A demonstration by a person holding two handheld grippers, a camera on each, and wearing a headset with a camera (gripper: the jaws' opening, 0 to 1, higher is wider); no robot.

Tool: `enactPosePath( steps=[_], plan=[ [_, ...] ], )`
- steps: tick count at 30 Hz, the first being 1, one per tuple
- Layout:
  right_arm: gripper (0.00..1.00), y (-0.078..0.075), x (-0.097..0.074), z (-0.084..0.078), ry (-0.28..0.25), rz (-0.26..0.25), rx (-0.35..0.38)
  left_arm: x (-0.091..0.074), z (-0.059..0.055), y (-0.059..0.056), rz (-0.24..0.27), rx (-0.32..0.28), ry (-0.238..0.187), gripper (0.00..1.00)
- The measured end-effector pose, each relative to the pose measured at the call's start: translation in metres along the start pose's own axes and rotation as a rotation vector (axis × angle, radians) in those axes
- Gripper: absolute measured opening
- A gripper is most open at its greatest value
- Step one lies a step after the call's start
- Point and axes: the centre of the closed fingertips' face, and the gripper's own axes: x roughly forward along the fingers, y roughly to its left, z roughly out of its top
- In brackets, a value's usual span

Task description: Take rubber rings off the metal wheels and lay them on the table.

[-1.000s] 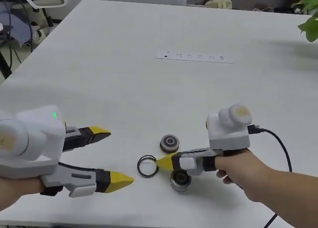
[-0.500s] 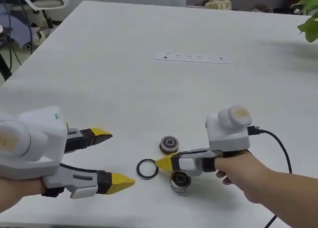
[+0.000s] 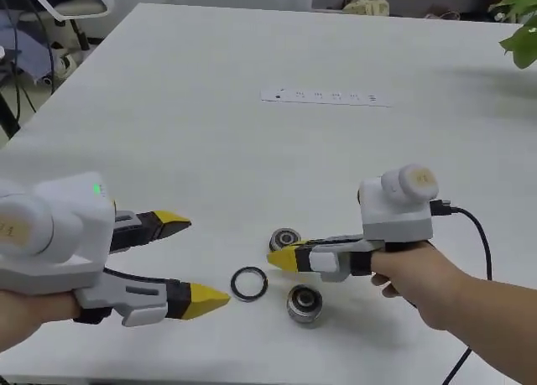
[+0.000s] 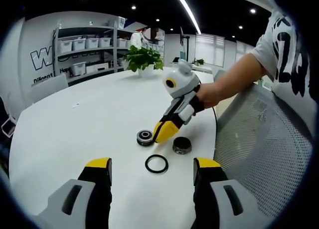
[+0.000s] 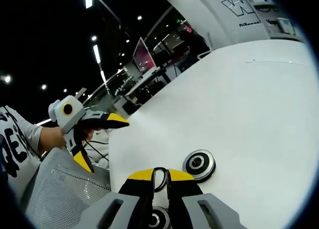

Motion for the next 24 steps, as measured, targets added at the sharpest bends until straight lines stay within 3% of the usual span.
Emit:
enactPosePath(
  steps=[14,24],
  plan=[
    [0.12,-0.011,-0.01,0.013,-0.036,-0.04,-0.055,0.009,0.011,0.007,0.0,0.001,-0.011,0.64],
    [0.14,-0.019,-0.014,0.014,-0.032,-0.073,-0.097,0.017,0.019,0.017,0.007,0.002,-0.021,0.63]
  ],
)
